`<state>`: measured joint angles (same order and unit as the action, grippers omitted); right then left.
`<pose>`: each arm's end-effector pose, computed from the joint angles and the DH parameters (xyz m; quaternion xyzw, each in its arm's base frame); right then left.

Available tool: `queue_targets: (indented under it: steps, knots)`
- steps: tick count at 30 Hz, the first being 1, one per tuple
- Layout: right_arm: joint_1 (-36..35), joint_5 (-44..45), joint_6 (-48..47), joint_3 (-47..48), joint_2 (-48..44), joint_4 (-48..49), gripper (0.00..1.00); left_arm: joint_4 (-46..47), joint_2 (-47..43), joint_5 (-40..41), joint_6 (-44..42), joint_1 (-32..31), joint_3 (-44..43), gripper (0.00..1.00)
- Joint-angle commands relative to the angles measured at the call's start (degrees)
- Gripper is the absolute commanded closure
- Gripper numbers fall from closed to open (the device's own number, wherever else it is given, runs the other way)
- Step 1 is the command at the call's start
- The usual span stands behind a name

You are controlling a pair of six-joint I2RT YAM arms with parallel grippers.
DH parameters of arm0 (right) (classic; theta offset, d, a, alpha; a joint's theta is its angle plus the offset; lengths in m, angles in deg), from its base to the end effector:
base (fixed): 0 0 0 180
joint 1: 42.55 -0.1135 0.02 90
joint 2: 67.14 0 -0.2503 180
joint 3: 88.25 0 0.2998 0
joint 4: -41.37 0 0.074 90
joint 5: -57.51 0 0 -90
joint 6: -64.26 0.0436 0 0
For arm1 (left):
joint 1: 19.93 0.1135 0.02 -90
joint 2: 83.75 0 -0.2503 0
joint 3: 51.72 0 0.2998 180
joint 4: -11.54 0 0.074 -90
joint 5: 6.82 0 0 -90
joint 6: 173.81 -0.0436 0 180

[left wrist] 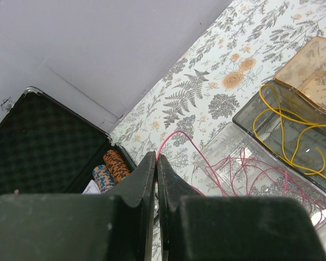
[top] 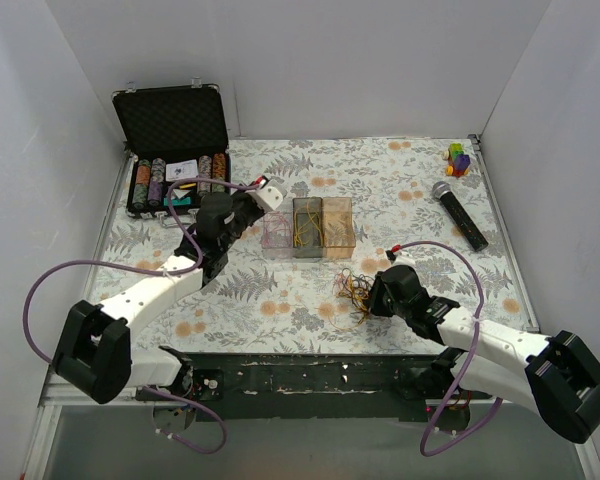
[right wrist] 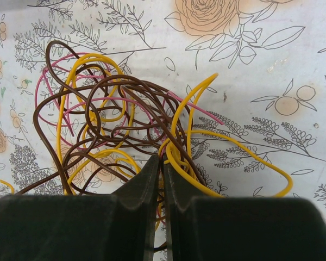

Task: Untangle the cables
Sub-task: Place the cable in the bin.

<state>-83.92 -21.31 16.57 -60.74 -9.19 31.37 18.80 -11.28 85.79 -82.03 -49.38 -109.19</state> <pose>0.1816 0.1487 0.0980 0.0482 0.9032 0.2124 0.3698 0.3063 -0.1707 0.2587 0.1655 0.7348 -0.1605 0.6379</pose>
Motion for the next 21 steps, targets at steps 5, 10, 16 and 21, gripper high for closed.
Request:
queue_targets:
  steps: [5,10,16,21]
  knots:
    - [0.0,0.9,0.0,-0.9,2.5,-3.9,0.85,8.2,4.4,-5.3,-2.2,-0.3,-0.6,1.00]
    - [0.0,1.0,-0.1,-0.6,3.0,-4.1,0.85,9.0,8.0,-7.9,1.5,-0.3,-3.0,1.00]
    - [0.0,1.3,-0.2,-0.5,3.0,-4.7,0.85,12.3,11.4,-12.0,6.3,-0.3,-5.2,1.00]
    - [0.0,1.2,-0.3,-0.2,3.7,-4.5,0.85,11.3,14.7,-12.9,9.6,-0.6,-12.1,1.00]
